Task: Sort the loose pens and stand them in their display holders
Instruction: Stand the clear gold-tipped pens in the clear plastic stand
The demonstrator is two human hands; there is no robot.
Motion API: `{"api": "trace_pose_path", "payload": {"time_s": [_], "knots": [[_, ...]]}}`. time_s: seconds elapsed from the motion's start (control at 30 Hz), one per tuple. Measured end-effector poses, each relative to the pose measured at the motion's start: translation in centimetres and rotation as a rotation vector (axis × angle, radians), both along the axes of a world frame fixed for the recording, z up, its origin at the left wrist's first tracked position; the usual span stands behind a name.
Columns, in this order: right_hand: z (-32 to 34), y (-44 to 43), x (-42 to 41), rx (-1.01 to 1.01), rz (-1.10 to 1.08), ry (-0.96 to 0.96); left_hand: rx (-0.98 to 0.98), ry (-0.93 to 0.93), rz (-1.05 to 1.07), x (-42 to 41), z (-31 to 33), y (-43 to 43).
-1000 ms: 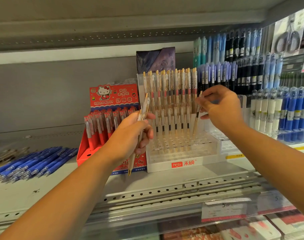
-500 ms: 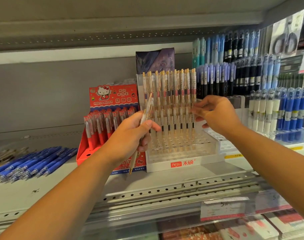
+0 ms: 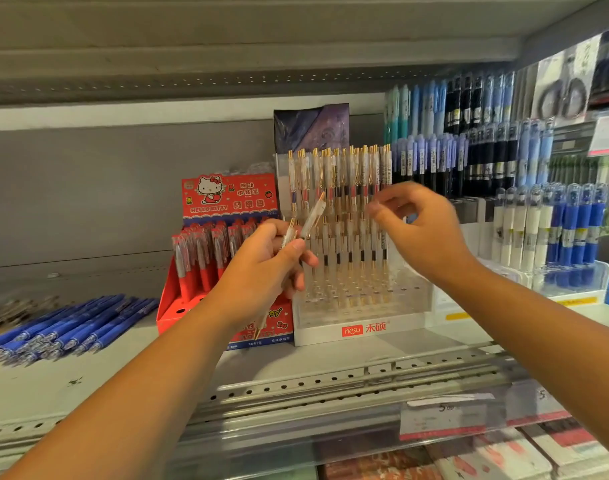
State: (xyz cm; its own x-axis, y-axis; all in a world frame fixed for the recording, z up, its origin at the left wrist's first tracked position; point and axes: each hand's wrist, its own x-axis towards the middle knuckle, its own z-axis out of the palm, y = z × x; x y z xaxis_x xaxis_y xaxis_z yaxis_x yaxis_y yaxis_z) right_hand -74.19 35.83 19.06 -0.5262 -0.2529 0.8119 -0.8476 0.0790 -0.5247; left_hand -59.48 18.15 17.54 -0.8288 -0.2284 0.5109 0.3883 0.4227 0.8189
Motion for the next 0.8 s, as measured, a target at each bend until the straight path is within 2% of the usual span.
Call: {"api": "trace_pose_path", "payload": {"time_s": [0.07, 0.17, 0.27, 0.63, 0.8], "knots": [[0.0, -0.7, 1.5, 0.063, 0.142, -0.027, 0.019, 0.008, -0.027, 0.1, 0.0, 0.1], [-0.1, -1.9, 3.4, 0.087, 0.396, -0.221, 0.027, 0.015, -0.062, 0.1, 0.1, 0.3], [-0.3, -3.1, 4.5, 0.067, 0.546, -0.366, 0.014, 0.032, -0.079, 0.1, 0.1, 0.3], [-0.4, -3.5, 4.5, -0.076, 0.597, -0.553, 0.018, 0.046, -0.061, 0.0, 0.1, 0.0], [-0.1, -3.3, 4.5, -0.103, 0.598, -0.548, 0.030, 0.078, -0.011, 0.0, 0.1, 0.1]]}}
